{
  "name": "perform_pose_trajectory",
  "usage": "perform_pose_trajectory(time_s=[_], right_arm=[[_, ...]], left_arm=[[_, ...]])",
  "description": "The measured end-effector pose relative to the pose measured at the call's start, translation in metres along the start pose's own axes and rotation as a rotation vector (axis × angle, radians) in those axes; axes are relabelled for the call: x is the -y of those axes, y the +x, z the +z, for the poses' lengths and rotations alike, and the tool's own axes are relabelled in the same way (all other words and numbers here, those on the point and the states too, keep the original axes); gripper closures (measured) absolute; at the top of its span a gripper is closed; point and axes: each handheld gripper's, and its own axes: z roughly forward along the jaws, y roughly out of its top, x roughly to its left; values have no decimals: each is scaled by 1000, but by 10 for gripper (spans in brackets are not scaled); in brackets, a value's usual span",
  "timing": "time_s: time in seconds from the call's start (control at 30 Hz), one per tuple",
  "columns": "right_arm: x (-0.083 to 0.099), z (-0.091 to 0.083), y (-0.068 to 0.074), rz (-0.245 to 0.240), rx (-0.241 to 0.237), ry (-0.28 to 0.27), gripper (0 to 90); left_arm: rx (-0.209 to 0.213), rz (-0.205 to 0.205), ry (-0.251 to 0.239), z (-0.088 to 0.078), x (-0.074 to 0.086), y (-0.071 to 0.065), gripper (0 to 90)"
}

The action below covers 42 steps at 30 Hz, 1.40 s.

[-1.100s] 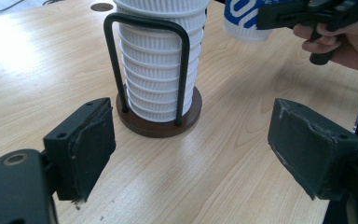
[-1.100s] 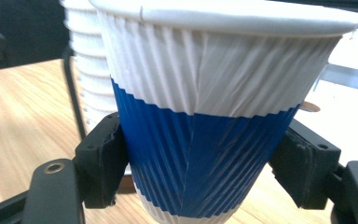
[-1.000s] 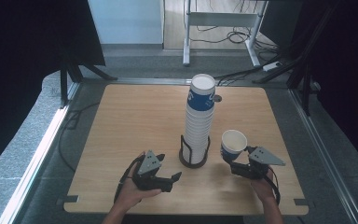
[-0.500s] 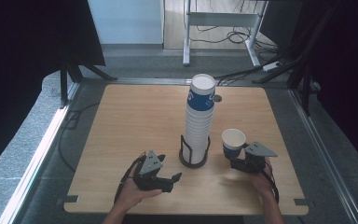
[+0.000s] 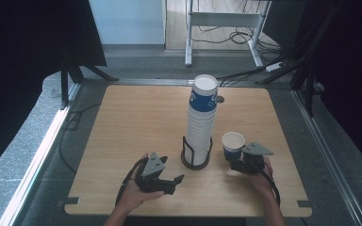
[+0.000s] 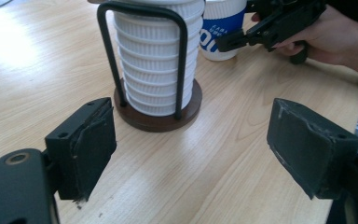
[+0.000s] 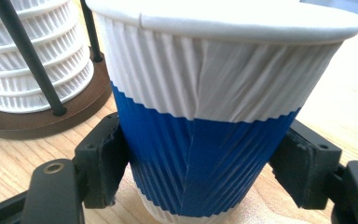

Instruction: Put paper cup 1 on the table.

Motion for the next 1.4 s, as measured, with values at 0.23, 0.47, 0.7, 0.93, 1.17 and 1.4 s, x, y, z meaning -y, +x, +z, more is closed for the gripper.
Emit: perform_pose_trajectory(time_s=[0.23,0.47,0.7,0.93,1.17,1.4], right_arm=[[1,1,-1,7,7,21,251],[1,1,0,2,10,34,245],[1,0,1,9,14,31,206],[0,-5,2,22,12,13,149],[-3,-18,4,29,13,-31,139],[-7,-40,8,43,18,-91,137]], left_arm=[[3,1,-2,0,0,-1,160],[3,2,0,0,0,0,159],[4,3,2,0,0,0,159],[1,3,-1,-1,0,0,159],[1,-1,-4,-2,-1,1,158],[2,-17,-17,-4,-1,4,157]])
